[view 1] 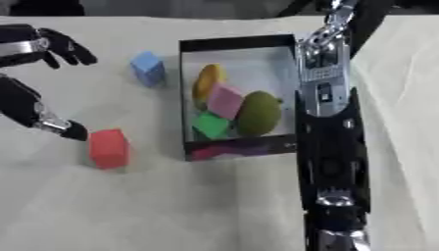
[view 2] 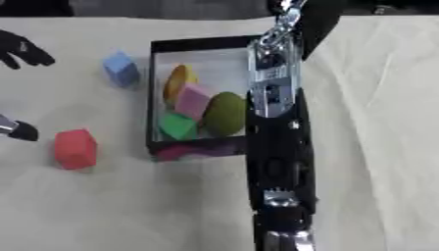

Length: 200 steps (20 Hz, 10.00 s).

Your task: Pick up objects on the table and place them in the box.

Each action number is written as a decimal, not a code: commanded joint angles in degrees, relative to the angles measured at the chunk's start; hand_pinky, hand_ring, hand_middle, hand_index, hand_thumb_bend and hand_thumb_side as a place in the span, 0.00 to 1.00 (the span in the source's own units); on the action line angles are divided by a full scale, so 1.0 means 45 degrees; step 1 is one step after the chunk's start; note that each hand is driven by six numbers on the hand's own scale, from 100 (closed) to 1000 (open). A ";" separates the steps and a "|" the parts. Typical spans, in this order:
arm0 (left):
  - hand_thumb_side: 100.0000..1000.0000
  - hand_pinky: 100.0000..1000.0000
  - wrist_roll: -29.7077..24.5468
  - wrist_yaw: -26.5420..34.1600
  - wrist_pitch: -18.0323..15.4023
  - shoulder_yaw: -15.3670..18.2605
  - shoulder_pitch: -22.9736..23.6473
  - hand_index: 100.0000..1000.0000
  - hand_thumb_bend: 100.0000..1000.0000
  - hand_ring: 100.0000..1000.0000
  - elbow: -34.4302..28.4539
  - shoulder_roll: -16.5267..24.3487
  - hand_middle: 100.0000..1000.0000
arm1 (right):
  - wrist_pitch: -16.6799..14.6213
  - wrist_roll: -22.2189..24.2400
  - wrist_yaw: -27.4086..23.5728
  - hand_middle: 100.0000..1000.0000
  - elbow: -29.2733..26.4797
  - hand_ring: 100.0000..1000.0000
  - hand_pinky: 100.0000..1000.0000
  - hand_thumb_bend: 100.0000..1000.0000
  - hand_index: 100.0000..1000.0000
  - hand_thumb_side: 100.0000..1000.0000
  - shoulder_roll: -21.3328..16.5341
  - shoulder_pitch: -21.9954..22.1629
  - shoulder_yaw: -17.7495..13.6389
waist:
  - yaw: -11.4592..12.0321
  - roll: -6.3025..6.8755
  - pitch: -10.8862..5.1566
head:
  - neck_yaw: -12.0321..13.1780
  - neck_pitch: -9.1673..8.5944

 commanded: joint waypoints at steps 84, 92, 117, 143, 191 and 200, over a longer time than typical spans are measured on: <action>0.14 0.67 0.0289 -0.5183 -0.0586 -0.3137 -0.1429 0.63 0.22 0.66 0.3809 -0.2992 0.58 | -0.0171 -0.0418 -0.0847 0.71 0.0118 0.71 0.81 0.00 0.80 0.70 -0.0271 0.0141 0.0199 | 0.0057 -0.0029 -0.0130 | 0.0395 0.0064; 0.00 0.68 0.0101 -0.4377 -0.0492 -0.2162 -0.2680 0.63 0.08 0.67 0.0739 -0.2365 0.59 | -0.0239 -0.0371 -0.0700 0.71 -0.0005 0.70 0.81 0.00 0.80 0.69 -0.0224 0.0231 0.0264 | 0.0055 0.0065 -0.0270 | 0.0240 0.0064; 0.07 0.73 -0.0910 -0.6340 -0.3644 -0.3130 -0.8145 0.66 0.16 0.70 0.7485 -0.7995 0.64 | -0.0630 0.0154 -0.0182 0.71 -0.0589 0.70 0.81 0.00 0.80 0.69 0.0573 0.0751 0.0804 | -0.0891 0.0517 -0.0197 | 0.0953 0.0064; 0.65 0.85 -0.0674 -0.7227 -0.5031 -0.1225 -0.7198 1.00 0.95 0.90 0.7741 -0.8152 0.92 | -0.0550 0.0024 -0.0331 0.71 -0.0491 0.70 0.81 0.00 0.80 0.69 0.0460 0.0603 0.0723 | -0.0801 0.0390 -0.0093 | 0.0794 0.0064; 0.55 0.79 -0.1187 -0.8314 -0.2904 0.0507 -0.6888 0.80 0.96 0.80 1.2112 -0.6692 0.69 | -0.0248 -0.0331 -0.0658 0.71 0.0092 0.70 0.81 0.00 0.80 0.69 0.0037 -0.0102 0.0461 | -0.0677 0.0173 0.0242 | -0.0037 -0.0428; 0.61 0.78 -0.0714 -0.9402 -0.2639 0.0631 -0.7011 0.76 0.95 0.77 1.2929 -0.7116 0.64 | -0.0266 -0.0326 -0.0703 0.71 0.0094 0.70 0.81 0.00 0.80 0.69 0.0059 -0.0132 0.0462 | -0.0790 0.0184 0.0316 | 0.0044 -0.0387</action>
